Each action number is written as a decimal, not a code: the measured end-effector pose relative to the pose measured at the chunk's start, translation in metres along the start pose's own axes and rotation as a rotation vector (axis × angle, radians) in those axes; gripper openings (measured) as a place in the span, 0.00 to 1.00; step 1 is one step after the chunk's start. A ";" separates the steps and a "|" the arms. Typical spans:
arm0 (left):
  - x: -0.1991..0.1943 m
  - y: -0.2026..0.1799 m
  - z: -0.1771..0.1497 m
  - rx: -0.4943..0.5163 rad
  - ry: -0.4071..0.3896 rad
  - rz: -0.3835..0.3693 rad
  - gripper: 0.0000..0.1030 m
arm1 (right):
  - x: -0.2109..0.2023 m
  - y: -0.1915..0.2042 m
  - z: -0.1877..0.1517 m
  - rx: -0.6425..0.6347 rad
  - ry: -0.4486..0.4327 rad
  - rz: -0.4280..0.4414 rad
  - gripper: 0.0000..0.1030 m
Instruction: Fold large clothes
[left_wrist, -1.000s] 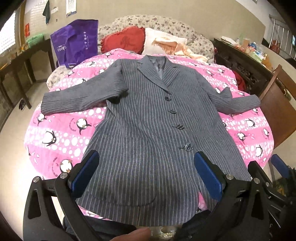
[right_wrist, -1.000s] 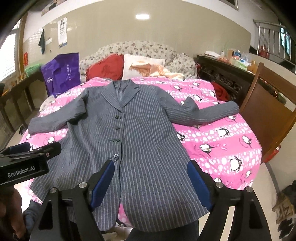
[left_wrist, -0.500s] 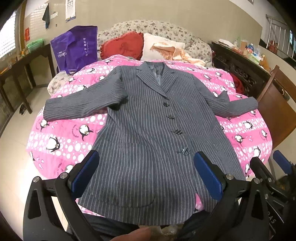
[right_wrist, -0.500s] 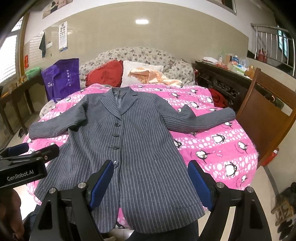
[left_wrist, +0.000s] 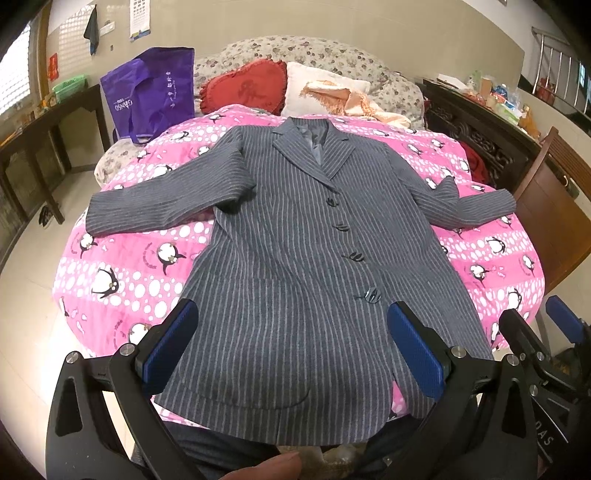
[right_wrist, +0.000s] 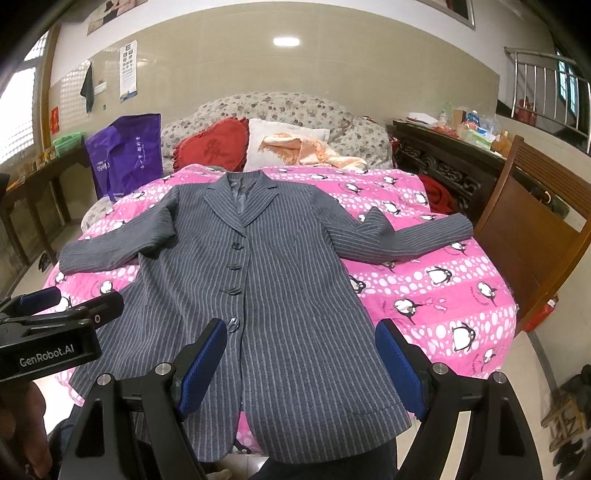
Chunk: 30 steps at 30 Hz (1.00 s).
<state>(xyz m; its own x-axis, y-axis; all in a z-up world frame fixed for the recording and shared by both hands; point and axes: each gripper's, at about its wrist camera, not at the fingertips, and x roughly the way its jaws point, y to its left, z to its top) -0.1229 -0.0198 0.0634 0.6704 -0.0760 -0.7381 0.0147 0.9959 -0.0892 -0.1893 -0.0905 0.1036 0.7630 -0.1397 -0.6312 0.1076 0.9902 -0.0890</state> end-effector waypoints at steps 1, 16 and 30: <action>0.000 0.001 0.000 -0.002 0.001 0.000 0.99 | 0.000 0.001 -0.001 -0.002 0.001 0.000 0.78; 0.002 0.002 -0.004 -0.008 0.010 -0.001 0.99 | 0.002 0.003 -0.004 -0.003 0.008 0.003 0.79; 0.003 0.002 -0.005 -0.008 0.012 0.000 0.99 | 0.002 0.002 -0.003 -0.001 0.008 0.002 0.79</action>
<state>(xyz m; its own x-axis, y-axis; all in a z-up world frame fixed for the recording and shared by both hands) -0.1250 -0.0183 0.0575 0.6615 -0.0767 -0.7460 0.0087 0.9955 -0.0947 -0.1890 -0.0884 0.0999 0.7580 -0.1373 -0.6376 0.1051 0.9905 -0.0884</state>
